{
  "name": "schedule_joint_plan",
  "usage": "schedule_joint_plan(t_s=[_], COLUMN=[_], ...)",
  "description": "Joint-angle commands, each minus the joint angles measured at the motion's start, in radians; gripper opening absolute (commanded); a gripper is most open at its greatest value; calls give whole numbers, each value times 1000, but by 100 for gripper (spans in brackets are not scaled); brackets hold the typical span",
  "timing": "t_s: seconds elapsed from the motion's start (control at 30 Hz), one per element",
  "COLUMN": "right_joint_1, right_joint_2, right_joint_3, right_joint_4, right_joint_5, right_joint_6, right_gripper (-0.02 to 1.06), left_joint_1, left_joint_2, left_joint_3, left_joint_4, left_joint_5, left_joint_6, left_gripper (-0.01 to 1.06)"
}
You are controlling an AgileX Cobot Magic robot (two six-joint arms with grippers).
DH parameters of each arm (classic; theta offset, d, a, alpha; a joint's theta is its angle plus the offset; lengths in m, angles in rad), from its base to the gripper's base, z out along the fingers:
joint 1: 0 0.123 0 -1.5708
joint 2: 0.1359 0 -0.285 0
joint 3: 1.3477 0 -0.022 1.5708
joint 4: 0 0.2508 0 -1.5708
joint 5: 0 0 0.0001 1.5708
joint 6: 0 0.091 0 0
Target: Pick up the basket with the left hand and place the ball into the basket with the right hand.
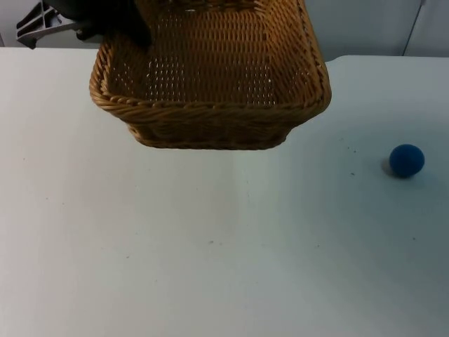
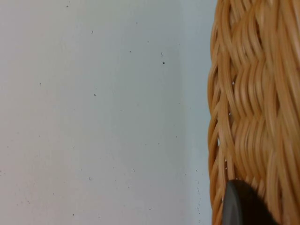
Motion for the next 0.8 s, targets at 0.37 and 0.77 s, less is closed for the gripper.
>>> schedule_joint_plan(t_s=[0.37, 0.77], right_joint_1=[-6, -6], right_joint_2=[108, 715], right_joint_3=[-23, -172], right_joint_4=[0, 0], right_joint_5=[-38, -406], right_joint_6=[3, 10], right_gripper=[104, 104], left_joint_1=[1, 1], left_joint_2=[-15, -13], left_joint_3=[-7, -7], left_joint_4=[1, 3], left_joint_5=[-28, -27], left_joint_6=[0, 0], left_gripper=[0, 0])
